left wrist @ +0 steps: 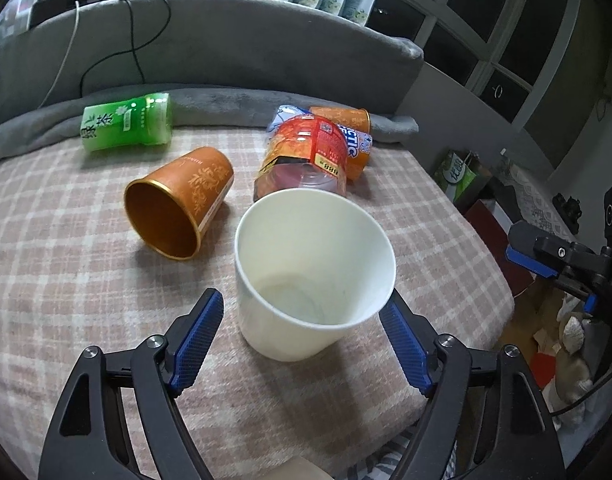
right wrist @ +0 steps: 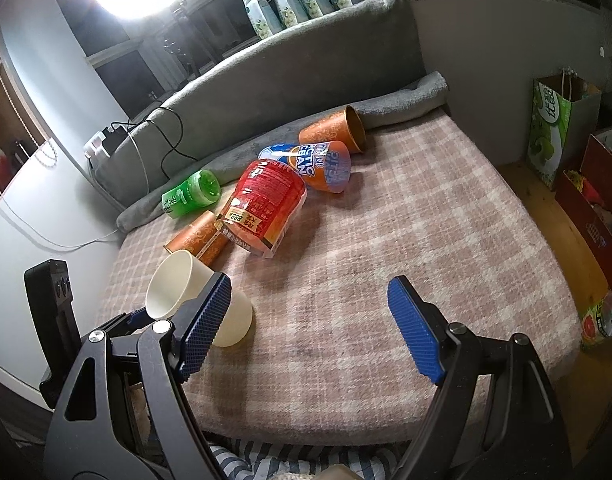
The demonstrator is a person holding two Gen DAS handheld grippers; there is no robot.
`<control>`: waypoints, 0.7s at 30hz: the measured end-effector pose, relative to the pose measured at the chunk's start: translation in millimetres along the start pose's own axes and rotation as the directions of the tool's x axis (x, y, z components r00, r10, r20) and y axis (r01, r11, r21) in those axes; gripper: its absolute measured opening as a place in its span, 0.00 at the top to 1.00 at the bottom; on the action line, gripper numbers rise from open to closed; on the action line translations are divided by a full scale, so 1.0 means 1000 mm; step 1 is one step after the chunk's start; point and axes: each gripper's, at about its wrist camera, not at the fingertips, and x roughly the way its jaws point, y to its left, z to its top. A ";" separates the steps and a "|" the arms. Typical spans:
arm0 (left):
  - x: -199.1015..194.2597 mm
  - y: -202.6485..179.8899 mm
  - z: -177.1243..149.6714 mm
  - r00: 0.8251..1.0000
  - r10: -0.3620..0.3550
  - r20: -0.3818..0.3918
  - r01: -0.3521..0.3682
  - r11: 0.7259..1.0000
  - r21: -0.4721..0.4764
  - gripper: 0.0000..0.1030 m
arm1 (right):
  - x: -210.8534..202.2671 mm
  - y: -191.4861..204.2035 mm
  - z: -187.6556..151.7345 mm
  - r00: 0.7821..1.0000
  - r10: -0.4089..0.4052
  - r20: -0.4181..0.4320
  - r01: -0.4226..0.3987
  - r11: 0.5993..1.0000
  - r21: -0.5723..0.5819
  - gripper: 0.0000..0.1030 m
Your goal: Flip cup upright
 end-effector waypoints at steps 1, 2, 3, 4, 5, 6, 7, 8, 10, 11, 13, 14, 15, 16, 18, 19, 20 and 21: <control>-0.002 0.001 -0.002 1.000 0.002 0.002 -0.002 1.000 -0.001 0.22 | -0.001 0.001 0.000 1.000 0.000 0.003 0.000 1.000 -0.002 0.19; -0.004 0.002 -0.004 1.000 0.008 0.003 -0.008 1.000 0.000 0.22 | -0.001 0.001 0.000 1.000 -0.002 0.006 0.002 1.000 -0.004 0.19; -0.007 0.004 -0.006 1.000 0.013 0.005 -0.013 1.000 0.002 0.22 | -0.001 0.002 -0.001 1.000 -0.004 0.008 0.004 1.000 -0.006 0.19; -0.009 0.006 -0.008 1.000 0.016 0.005 -0.016 1.000 0.002 0.22 | -0.003 0.003 -0.001 1.000 -0.007 0.014 0.007 1.000 -0.012 0.19; -0.011 0.009 -0.011 1.000 0.016 0.004 -0.016 1.000 -0.001 0.22 | -0.003 0.004 0.000 1.000 -0.010 0.019 0.010 1.000 -0.018 0.19; -0.014 0.012 -0.014 1.000 0.018 0.002 -0.018 1.000 -0.007 0.22 | -0.004 0.005 0.000 1.000 -0.012 0.024 0.012 1.000 -0.024 0.19; -0.016 0.016 -0.017 1.000 0.024 -0.001 -0.024 1.000 -0.013 0.22 | -0.005 0.006 0.000 1.000 -0.013 0.028 0.014 1.000 -0.028 0.19; -0.020 0.020 -0.021 1.000 0.031 0.001 -0.030 0.999 -0.018 0.22 | -0.005 0.008 0.000 0.999 -0.016 0.036 0.018 0.999 -0.038 0.19; -0.027 0.027 -0.025 0.999 0.048 0.005 -0.048 0.999 -0.023 0.22 | -0.006 0.011 0.000 0.999 -0.025 0.044 0.027 0.998 -0.051 0.19; -0.031 0.030 -0.027 0.998 0.058 0.011 -0.058 0.998 -0.026 0.22 | -0.005 0.013 0.000 0.998 -0.028 0.048 0.031 0.998 -0.058 0.19; -0.044 0.033 -0.028 0.994 0.089 0.055 -0.088 0.996 -0.024 0.22 | -0.006 0.017 0.000 0.998 -0.027 0.053 0.031 0.997 -0.075 0.19; -0.052 0.034 -0.027 0.991 0.108 0.085 -0.107 0.994 -0.020 0.22 | -0.006 0.021 -0.001 0.998 -0.032 0.060 0.038 0.995 -0.090 0.19; -0.059 0.034 -0.026 0.985 0.126 0.115 -0.125 0.992 -0.016 0.22 | -0.007 0.024 -0.002 0.997 -0.037 0.069 0.044 0.994 -0.103 0.19; -0.068 0.034 -0.025 0.976 0.149 0.158 -0.149 0.989 -0.014 0.22 | -0.008 0.028 -0.002 0.996 -0.045 0.082 0.055 0.991 -0.118 0.19; -0.086 0.034 -0.023 0.954 0.185 0.237 -0.188 0.982 -0.013 0.22 | -0.010 0.036 -0.004 0.991 -0.069 0.116 0.086 0.985 -0.152 0.19; -0.095 0.033 -0.022 0.938 0.205 0.278 -0.210 0.978 -0.013 0.22 | -0.011 0.039 -0.004 0.989 -0.075 0.126 0.095 0.982 -0.161 0.19; -0.102 0.032 -0.021 0.923 0.221 0.316 -0.229 0.973 -0.014 0.22 | -0.012 0.043 -0.004 0.987 -0.083 0.140 0.107 0.979 -0.174 0.19; -0.109 0.031 -0.021 0.909 0.233 0.346 -0.244 0.970 -0.013 0.22 | -0.014 0.047 -0.005 0.983 -0.093 0.157 0.122 0.974 -0.190 0.19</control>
